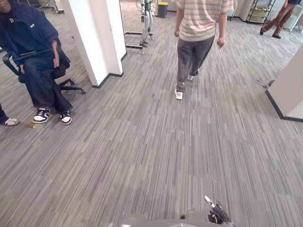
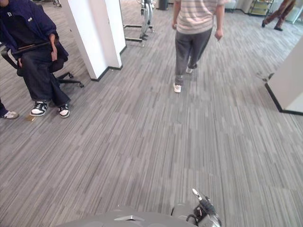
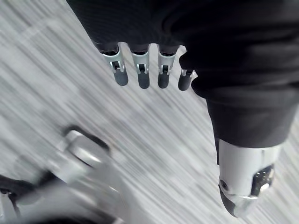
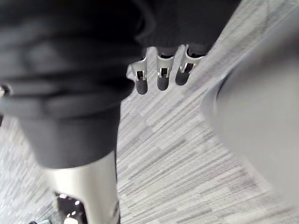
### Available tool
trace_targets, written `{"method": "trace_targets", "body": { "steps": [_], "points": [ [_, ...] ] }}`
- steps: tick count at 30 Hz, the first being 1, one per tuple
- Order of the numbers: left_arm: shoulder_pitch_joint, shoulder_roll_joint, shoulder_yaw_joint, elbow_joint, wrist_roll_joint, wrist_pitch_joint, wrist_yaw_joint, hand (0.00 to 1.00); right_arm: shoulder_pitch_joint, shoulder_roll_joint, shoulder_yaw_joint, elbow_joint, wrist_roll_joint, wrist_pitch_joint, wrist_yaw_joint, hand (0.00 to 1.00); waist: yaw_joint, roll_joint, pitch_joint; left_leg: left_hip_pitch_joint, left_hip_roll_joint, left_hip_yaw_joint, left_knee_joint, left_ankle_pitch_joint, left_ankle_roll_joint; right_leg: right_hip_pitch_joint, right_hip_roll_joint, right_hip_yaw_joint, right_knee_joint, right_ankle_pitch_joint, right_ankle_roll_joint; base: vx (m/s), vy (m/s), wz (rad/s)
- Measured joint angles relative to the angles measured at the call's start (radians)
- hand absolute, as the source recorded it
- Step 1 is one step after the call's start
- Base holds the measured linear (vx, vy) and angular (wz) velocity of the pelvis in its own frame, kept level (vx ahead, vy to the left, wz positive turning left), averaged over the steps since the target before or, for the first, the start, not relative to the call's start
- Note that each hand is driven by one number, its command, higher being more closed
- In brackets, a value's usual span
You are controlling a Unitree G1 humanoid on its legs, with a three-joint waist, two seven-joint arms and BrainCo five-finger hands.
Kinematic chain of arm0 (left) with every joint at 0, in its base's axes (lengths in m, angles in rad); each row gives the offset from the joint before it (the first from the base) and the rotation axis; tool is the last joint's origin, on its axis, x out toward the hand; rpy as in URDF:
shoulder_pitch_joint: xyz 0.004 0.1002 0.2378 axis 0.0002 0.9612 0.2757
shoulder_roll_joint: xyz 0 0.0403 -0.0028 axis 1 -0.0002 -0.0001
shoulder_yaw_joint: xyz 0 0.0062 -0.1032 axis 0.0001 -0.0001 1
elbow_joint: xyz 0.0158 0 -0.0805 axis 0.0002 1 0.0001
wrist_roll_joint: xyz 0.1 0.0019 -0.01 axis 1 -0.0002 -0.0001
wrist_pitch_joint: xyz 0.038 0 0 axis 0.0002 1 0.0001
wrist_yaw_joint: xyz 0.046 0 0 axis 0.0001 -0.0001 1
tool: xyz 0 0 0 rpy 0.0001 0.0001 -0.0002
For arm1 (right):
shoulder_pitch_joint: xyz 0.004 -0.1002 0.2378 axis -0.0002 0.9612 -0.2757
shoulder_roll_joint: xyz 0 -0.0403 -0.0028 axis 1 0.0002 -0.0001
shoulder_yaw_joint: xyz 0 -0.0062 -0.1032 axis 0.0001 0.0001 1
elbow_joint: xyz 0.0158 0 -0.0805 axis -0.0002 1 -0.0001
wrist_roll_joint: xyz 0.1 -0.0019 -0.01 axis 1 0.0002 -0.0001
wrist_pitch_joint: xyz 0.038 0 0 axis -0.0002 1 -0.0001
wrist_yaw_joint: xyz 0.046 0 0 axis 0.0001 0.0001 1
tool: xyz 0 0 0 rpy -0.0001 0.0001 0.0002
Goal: Organize washtable
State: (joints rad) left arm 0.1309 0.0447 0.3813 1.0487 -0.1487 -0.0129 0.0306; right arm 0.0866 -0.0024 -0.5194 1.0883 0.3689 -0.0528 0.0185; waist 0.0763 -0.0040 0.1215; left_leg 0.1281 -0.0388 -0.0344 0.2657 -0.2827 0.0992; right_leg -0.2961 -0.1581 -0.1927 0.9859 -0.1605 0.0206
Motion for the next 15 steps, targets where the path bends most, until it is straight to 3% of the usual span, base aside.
{"method": "trace_targets", "body": {
  "steps": [1,2,4,5,6,7,8,9,10,11,12,14,15],
  "points": [
    [-0.022,-0.002,-0.012,-0.006,-0.001,-0.005,-0.002,0.00,0.013,0.006,-0.021,-0.001,0.010,0.001,0.001,0.00,-0.008,0.001,0.001,0.016,0.013,-0.010,-0.004,-0.019,-0.005,-0.018,-0.003,-0.051,-0.104,-0.001,-0.001,-0.19,-0.028,0.52],
    [-0.059,-0.002,-0.037,-0.016,-0.002,-0.015,-0.003,0.00,0.026,0.013,-0.036,-0.023,0.001,0.001,0.000,0.00,-0.021,-0.004,0.001,0.062,0.032,-0.026,-0.005,-0.063,-0.012,-0.020,-0.005,-0.155,-0.381,0.027,0.024,0.13,-0.096,0.32],
    [-0.103,-0.025,-0.046,-0.035,-0.002,-0.029,-0.007,0.00,0.055,0.015,-0.033,-0.023,0.003,0.013,-0.007,0.00,-0.023,-0.018,0.001,0.130,0.040,-0.030,0.003,-0.141,-0.028,-0.052,0.009,-0.202,-0.710,0.091,0.035,0.59,-0.262,0.19],
    [-0.116,-0.056,-0.039,-0.042,0.000,-0.035,-0.008,0.00,0.072,0.011,-0.033,-0.018,0.005,0.023,-0.021,0.00,-0.043,-0.006,-0.008,0.179,0.057,-0.044,-0.005,-0.187,-0.028,-0.084,0.018,-0.183,-0.764,0.096,0.043,0.87,-0.351,0.41],
    [-0.092,-0.081,-0.038,-0.027,0.001,-0.036,-0.010,0.00,0.095,-0.002,-0.034,-0.019,0.005,0.030,-0.025,0.00,-0.065,0.028,-0.029,0.220,0.085,-0.064,0.000,-0.206,-0.028,-0.096,0.035,-0.174,-0.724,0.079,0.014,0.98,-0.408,0.61],
    [-0.088,-0.095,-0.035,-0.006,0.005,-0.037,-0.016,0.00,0.105,0.000,-0.050,-0.014,0.010,0.041,-0.029,0.00,-0.076,0.031,-0.034,0.210,0.099,-0.075,0.145,-0.209,-0.024,-0.087,0.050,-0.150,-0.664,0.164,-0.040,0.82,-0.288,0.51],
    [-0.082,-0.107,-0.027,-0.004,0.007,-0.032,-0.017,0.00,0.108,-0.002,-0.073,-0.016,0.011,0.041,-0.030,0.00,-0.076,0.056,-0.047,0.170,0.116,-0.084,0.254,-0.196,-0.044,-0.077,0.062,-0.147,-0.652,0.223,-0.065,0.81,-0.331,0.20],
    [-0.077,-0.114,-0.015,0.014,0.008,-0.025,-0.022,0.00,0.104,-0.021,-0.088,-0.017,0.023,0.041,-0.029,0.00,-0.068,0.099,-0.066,0.094,0.144,-0.085,0.460,-0.083,-0.090,-0.071,0.097,-0.158,-0.600,0.231,-0.083,0.62,-0.253,-0.22],
    [-0.056,-0.116,0.010,0.016,0.008,-0.021,-0.024,0.00,0.093,-0.034,-0.089,-0.018,0.026,0.043,-0.027,0.00,-0.064,0.123,-0.073,0.036,0.150,-0.094,0.589,0.089,-0.108,-0.044,0.125,-0.156,-0.596,0.193,-0.087,0.52,-0.265,-0.31],
    [-0.047,-0.113,0.040,0.028,0.006,-0.019,-0.021,0.00,0.078,-0.042,-0.094,-0.015,0.036,0.039,-0.020,0.00,-0.061,0.126,-0.070,-0.058,0.145,-0.115,0.747,0.275,-0.192,0.018,0.145,-0.148,-0.625,0.155,-0.096,0.22,-0.148,-0.23],
    [-0.046,-0.111,0.054,0.038,0.006,-0.019,-0.022,0.00,0.080,-0.043,-0.094,-0.010,0.037,0.038,-0.023,0.00,-0.056,0.128,-0.065,-0.098,0.152,-0.099,0.815,0.278,-0.198,0.064,0.152,-0.145,-0.651,0.143,-0.098,0.10,-0.098,-0.01],
    [-0.037,-0.095,0.088,0.034,-0.004,-0.025,-0.028,0.00,0.077,-0.050,-0.060,0.022,0.042,0.042,-0.030,0.00,-0.027,0.093,-0.034,-0.203,0.197,0.002,0.935,0.201,-0.116,0.248,0.163,-0.117,-0.760,0.130,-0.100,-0.06,-0.021,-0.07],
    [-0.034,-0.073,0.088,0.016,-0.002,-0.030,-0.029,0.00,0.038,-0.049,-0.013,0.022,0.042,0.038,-0.034,0.00,-0.010,0.068,-0.018,-0.269,0.192,0.038,0.913,0.141,-0.114,0.323,0.155,-0.092,-0.813,0.130,-0.100,-0.31,0.022,-0.43]
  ]
}}
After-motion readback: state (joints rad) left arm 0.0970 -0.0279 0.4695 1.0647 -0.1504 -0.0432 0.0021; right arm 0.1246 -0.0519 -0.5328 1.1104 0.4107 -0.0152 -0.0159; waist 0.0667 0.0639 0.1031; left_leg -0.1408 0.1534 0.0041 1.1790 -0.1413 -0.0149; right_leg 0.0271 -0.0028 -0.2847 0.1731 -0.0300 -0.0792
